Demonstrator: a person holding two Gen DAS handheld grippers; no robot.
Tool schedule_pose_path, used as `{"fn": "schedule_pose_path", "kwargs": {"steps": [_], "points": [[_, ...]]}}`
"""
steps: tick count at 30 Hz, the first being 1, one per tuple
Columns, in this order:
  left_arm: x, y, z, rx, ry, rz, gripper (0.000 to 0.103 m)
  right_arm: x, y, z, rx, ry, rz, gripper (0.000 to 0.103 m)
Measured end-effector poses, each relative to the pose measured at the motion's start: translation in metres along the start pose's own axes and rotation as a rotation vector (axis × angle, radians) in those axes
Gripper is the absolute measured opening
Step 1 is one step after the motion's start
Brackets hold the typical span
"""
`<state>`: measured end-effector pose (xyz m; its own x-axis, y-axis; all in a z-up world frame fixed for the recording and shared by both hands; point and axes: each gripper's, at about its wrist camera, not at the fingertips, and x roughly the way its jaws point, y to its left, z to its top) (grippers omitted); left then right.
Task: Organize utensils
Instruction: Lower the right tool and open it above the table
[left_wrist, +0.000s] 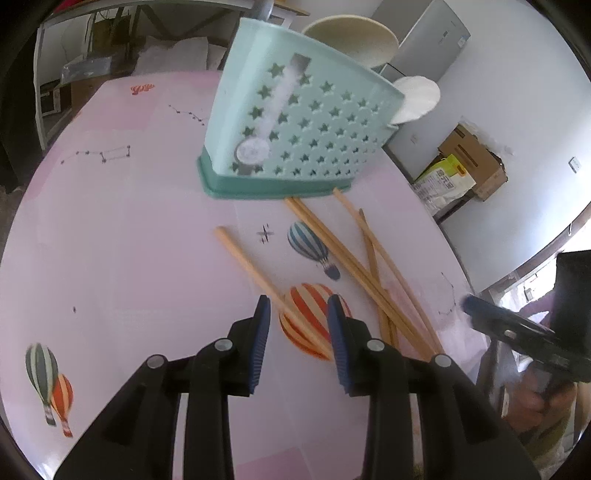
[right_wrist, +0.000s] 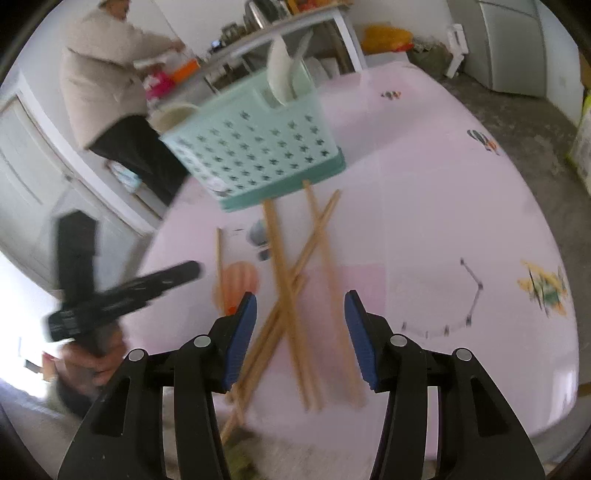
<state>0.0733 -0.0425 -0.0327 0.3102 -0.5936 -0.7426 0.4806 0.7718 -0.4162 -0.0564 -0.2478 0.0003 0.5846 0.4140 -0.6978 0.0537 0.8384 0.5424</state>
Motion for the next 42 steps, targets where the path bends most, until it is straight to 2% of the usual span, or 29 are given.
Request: {"fn": "schedule_pose_path", "kwargs": {"steps": [1,4,5,10,14,16,17,19,20,25,26,35,39,42], "points": [[0.0,0.0,-0.002,0.0,0.0,-0.001,0.031,0.0,0.0,-0.004,0.004,0.016,0.023,0.048],[0.002,0.001,-0.005,0.0,-0.002,0.0,0.031,-0.001,0.007,-0.03,0.046,0.135,0.108,0.048],[0.003,0.001,-0.006,-0.002,-0.001,0.002,0.031,0.004,0.012,-0.044,0.065,0.194,0.134,0.048],[0.006,0.01,-0.009,-0.023,-0.022,-0.006,0.031,0.044,0.022,-0.082,0.168,0.368,0.207,0.048],[0.009,0.021,-0.013,-0.043,-0.047,-0.033,0.031,0.062,0.03,-0.092,0.199,0.428,0.221,0.04],[0.008,0.026,-0.013,-0.05,-0.062,-0.048,0.031,0.068,0.032,-0.093,0.197,0.445,0.207,0.032],[0.008,0.028,-0.013,-0.052,-0.067,-0.051,0.031,0.066,0.032,-0.095,0.2,0.449,0.201,0.029],[0.007,0.032,-0.013,-0.061,-0.079,-0.061,0.03,0.068,0.028,-0.094,0.217,0.449,0.19,0.011],[0.007,0.033,-0.012,-0.068,-0.084,-0.067,0.03,0.069,0.028,-0.093,0.228,0.449,0.193,0.008],[0.007,0.037,-0.008,-0.086,-0.09,-0.083,0.031,0.058,0.019,-0.088,0.278,0.411,0.183,0.005],[0.008,0.037,-0.006,-0.089,-0.088,-0.083,0.03,0.038,0.016,-0.093,0.285,0.401,0.18,0.005],[0.01,0.038,0.001,-0.105,-0.099,-0.09,0.031,0.019,-0.01,-0.059,0.336,0.26,0.112,0.004],[0.002,0.035,0.0,-0.101,-0.119,-0.101,0.031,0.018,-0.012,-0.054,0.298,0.222,0.052,0.012],[-0.013,0.031,-0.003,-0.073,-0.137,-0.095,0.031,0.007,-0.011,-0.055,0.252,0.184,0.01,0.034]]}}
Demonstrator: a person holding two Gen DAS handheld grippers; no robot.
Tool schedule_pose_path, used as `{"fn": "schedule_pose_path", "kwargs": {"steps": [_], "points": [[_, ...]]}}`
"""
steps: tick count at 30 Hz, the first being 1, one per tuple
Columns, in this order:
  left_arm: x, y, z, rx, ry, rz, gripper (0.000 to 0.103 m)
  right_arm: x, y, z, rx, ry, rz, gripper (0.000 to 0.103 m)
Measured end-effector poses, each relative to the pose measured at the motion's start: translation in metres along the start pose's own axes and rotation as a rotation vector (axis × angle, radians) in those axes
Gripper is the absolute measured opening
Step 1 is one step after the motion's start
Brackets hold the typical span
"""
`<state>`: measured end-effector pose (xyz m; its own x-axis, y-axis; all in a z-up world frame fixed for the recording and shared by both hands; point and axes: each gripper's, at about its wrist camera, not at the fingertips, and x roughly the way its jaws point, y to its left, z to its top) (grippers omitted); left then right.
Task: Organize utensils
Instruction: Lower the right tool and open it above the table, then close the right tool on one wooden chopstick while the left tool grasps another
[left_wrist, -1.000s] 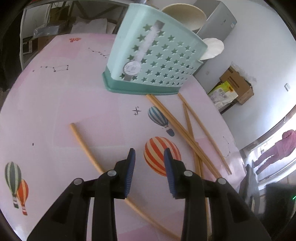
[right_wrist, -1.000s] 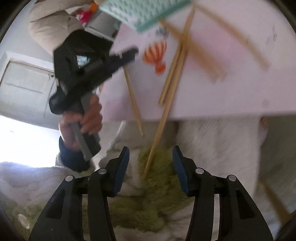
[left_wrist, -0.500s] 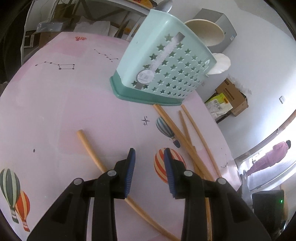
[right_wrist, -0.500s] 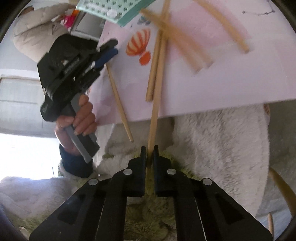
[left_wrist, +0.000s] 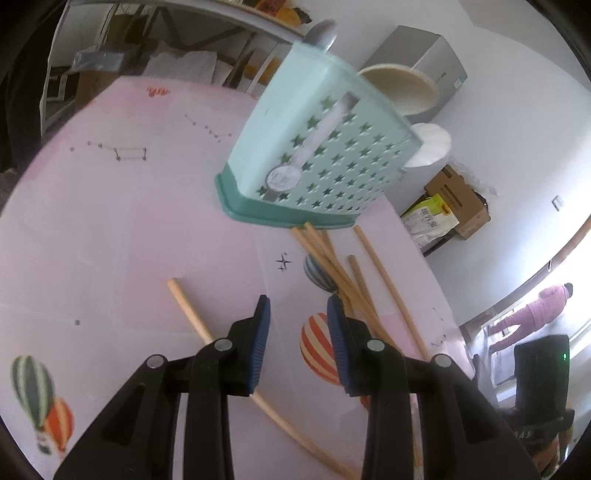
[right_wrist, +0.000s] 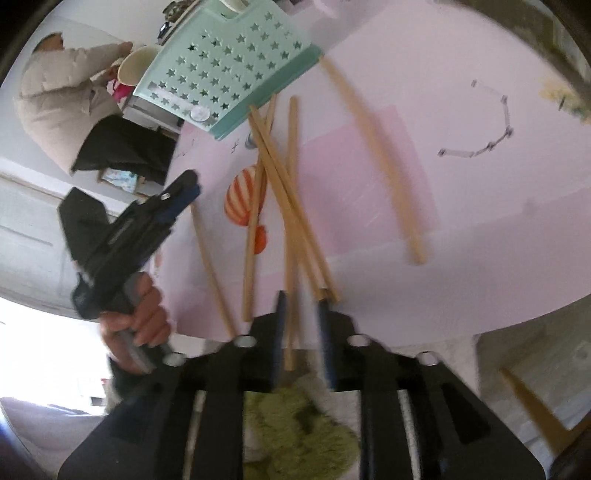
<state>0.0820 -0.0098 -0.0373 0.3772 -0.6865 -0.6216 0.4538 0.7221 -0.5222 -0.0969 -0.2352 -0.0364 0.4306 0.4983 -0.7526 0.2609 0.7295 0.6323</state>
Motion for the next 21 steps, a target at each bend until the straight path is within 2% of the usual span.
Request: {"fn": "schedule_pose_path", "kwargs": {"steps": [4,8,13,18,21], "points": [[-0.018,-0.001,-0.002,0.024,0.003,0.033,0.034,-0.025,-0.005,0.0,-0.059,-0.062,-0.035,0.044],[-0.031,0.002,-0.008,-0.002,0.033,0.088,0.035,-0.041,-0.008,0.0,-0.1,-0.12,-0.069,0.046],[-0.01,0.012,-0.015,-0.088,0.123,0.17,0.035,-0.049,-0.005,0.003,-0.138,-0.179,-0.077,0.046],[0.003,0.0,-0.007,-0.064,0.112,0.283,0.035,-0.051,-0.004,0.006,-0.153,-0.226,-0.072,0.046],[0.011,-0.007,-0.004,-0.023,0.119,0.343,0.025,-0.049,-0.004,0.011,-0.152,-0.245,-0.078,0.046]]}}
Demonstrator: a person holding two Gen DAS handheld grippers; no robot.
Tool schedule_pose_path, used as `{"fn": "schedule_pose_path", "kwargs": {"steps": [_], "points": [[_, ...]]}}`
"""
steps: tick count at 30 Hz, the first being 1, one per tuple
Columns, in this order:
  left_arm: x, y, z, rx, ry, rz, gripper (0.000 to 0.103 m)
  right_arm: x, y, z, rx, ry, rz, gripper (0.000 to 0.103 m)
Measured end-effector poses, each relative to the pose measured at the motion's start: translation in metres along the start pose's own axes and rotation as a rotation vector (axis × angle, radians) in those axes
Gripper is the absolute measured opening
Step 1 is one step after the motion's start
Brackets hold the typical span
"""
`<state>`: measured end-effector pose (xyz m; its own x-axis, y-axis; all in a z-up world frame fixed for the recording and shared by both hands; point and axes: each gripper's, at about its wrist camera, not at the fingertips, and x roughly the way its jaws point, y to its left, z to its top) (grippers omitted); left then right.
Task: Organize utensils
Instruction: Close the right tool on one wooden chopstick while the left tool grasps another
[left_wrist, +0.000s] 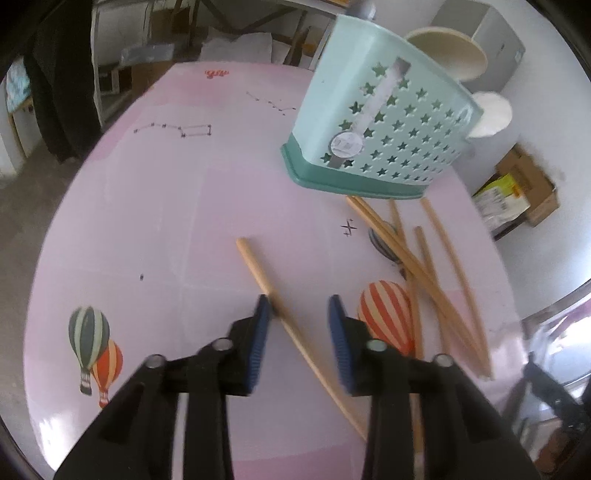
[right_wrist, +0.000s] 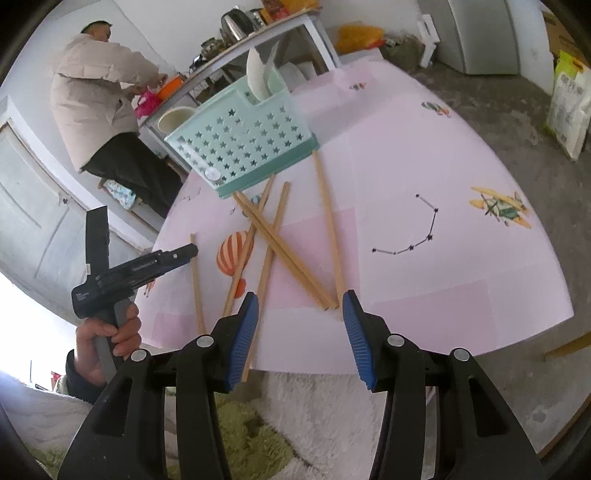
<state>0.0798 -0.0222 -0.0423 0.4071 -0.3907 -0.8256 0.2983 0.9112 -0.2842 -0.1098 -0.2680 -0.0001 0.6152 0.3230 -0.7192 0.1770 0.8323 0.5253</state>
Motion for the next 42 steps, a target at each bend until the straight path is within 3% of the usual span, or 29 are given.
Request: {"fn": "schedule_pose_path", "kwargs": {"steps": [4,9,14,20,24,36,42], "points": [[0.003,-0.004,0.003,0.034,0.002,0.046,0.01,0.001,-0.005,0.012,-0.008,-0.024,-0.005,0.045],[0.005,-0.006,0.006,0.045,0.001,0.055,0.009,0.025,-0.004,0.039,-0.079,-0.025,-0.028,0.038],[0.007,-0.006,0.009,0.04,0.004,0.04,0.007,0.069,-0.003,0.071,-0.151,0.025,-0.061,0.03],[0.013,-0.006,0.017,0.058,-0.006,0.034,0.006,0.11,0.0,0.087,-0.219,0.111,-0.086,0.023],[0.014,-0.005,0.02,0.074,-0.009,0.033,0.006,0.115,0.006,0.082,-0.274,0.116,-0.15,0.005],[0.012,-0.004,0.017,0.145,0.002,0.01,0.006,0.077,-0.014,0.05,-0.201,0.138,-0.171,0.004],[0.005,-0.014,0.005,0.177,0.033,0.013,0.007,0.064,-0.021,0.036,-0.178,0.17,-0.138,0.005]]}}
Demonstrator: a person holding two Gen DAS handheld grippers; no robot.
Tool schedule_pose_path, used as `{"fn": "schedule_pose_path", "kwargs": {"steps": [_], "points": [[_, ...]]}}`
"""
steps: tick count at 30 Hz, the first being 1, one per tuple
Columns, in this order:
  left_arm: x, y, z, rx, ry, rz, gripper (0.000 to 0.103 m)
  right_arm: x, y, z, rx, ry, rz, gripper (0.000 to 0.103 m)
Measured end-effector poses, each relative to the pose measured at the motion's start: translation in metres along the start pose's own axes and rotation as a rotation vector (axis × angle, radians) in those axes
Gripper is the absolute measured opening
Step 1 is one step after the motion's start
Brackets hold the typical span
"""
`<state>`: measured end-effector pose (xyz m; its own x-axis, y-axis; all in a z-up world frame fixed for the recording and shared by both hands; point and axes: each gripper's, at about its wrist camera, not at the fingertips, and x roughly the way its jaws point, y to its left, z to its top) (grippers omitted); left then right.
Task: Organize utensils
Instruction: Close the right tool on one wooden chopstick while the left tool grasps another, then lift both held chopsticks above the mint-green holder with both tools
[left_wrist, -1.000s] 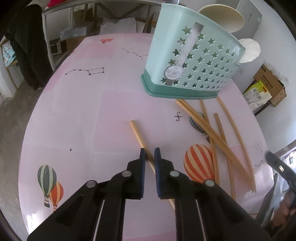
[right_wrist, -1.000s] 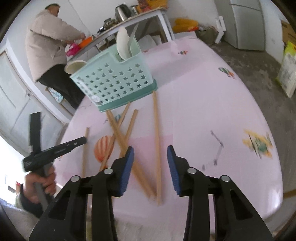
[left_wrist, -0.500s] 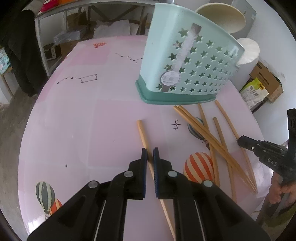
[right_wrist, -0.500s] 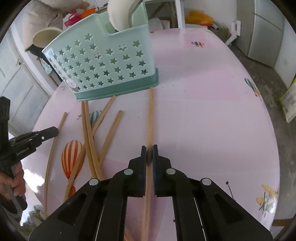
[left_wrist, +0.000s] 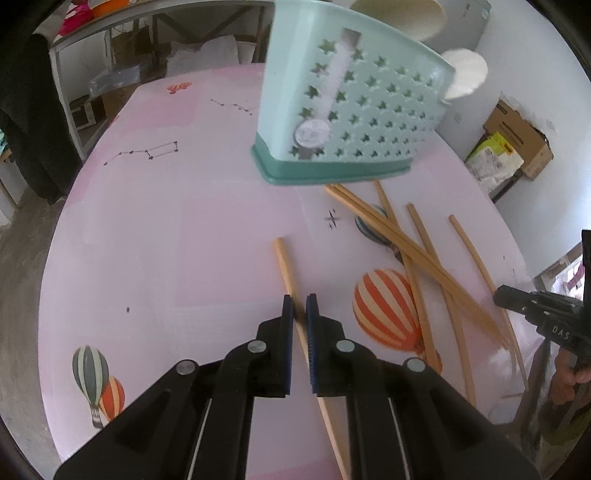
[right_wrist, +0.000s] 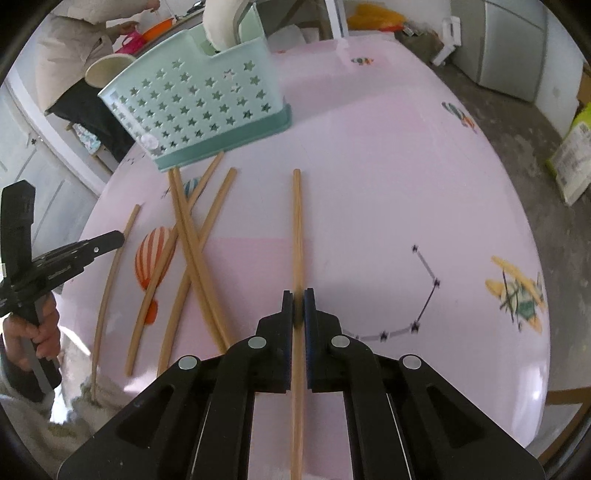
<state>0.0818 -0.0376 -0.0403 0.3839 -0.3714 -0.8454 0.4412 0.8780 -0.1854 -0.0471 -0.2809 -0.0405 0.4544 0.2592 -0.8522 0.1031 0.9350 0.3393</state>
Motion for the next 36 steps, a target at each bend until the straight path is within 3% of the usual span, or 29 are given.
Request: {"fn": "schedule_pose_path", "kwargs": {"steps": [3,6,15,22,28,36], "points": [[0.001,-0.006,-0.002,0.022,0.009,0.026,0.009,0.0,-0.002,0.002,0.007,0.001,0.011,0.008],[0.003,-0.011,-0.001,0.045,0.014,0.062,0.009,0.003,0.0,0.013,0.0,-0.009,0.021,0.023],[0.012,-0.021,0.008,0.101,-0.008,0.181,0.01,0.024,0.017,0.041,-0.077,-0.027,-0.056,0.023],[0.014,-0.021,0.015,0.102,-0.012,0.212,0.01,0.036,0.032,0.057,-0.164,-0.033,-0.14,0.019],[0.015,-0.023,0.016,0.115,-0.017,0.232,0.01,0.036,0.028,0.063,-0.16,-0.026,-0.146,0.005],[0.015,-0.024,0.015,0.119,-0.02,0.238,0.01,0.021,0.022,0.07,-0.111,-0.087,-0.122,0.004]]}}
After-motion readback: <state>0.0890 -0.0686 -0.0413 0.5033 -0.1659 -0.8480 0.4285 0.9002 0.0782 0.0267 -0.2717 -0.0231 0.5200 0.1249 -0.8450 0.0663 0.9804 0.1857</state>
